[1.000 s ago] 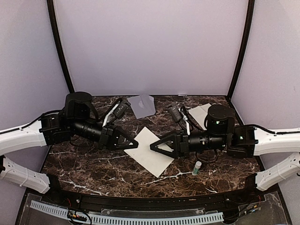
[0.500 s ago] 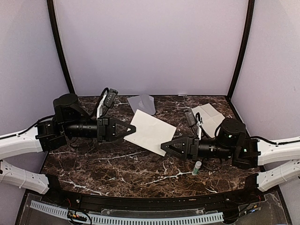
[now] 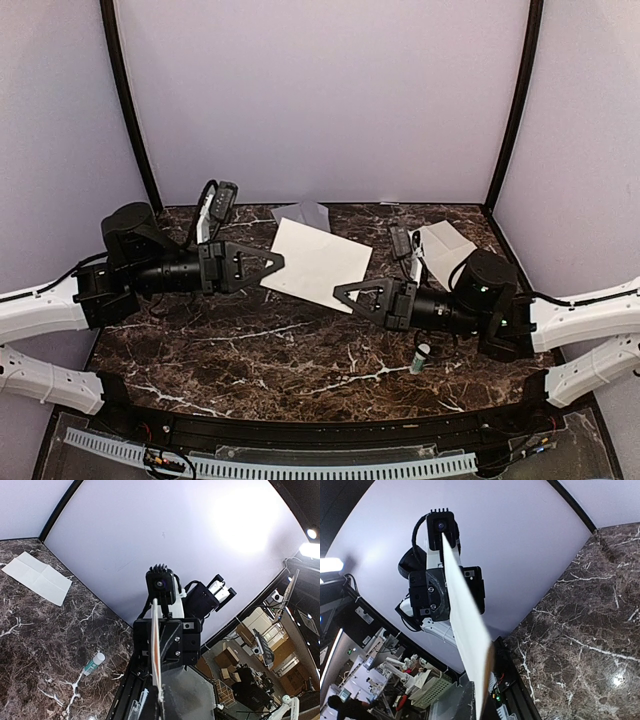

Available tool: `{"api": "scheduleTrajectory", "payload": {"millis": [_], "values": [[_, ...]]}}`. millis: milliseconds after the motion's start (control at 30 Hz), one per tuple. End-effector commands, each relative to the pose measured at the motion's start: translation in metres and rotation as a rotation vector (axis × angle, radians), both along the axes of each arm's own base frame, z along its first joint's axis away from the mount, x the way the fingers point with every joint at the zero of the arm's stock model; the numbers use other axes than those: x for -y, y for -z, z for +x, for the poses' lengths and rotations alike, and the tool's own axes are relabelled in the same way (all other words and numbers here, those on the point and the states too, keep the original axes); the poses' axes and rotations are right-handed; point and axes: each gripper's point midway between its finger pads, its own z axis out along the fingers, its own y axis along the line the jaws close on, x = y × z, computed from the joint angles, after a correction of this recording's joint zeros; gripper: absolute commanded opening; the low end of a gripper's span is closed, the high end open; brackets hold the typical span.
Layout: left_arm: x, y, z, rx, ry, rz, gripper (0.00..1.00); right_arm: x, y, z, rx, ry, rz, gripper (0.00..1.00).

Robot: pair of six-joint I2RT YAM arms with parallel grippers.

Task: Place the letter into the envelope and seal it
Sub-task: Fold the letter.

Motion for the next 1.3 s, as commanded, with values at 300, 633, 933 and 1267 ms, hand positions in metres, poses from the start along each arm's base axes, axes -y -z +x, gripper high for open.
{"api": "scheduleTrajectory", "payload": {"millis": [300, 633, 933, 1267], "values": [[-0.034, 0.025, 0.02, -0.01, -0.226, 0.142, 0.69, 0.0, -0.014, 0.032, 0.004, 0.087, -0.059, 0.0], [-0.056, 0.05, 0.03, -0.005, -0.254, 0.334, 0.89, 0.012, 0.022, 0.061, -0.068, 0.145, -0.221, 0.0], [-0.054, 0.029, 0.047, 0.03, -0.171, 0.315, 0.89, 0.01, 0.042, 0.031, -0.088, -0.033, -0.399, 0.0], [-0.023, 0.03, 0.004, 0.074, 0.132, 0.263, 0.88, 0.005, 0.042, -0.013, -0.045, -0.286, -0.475, 0.0]]}}
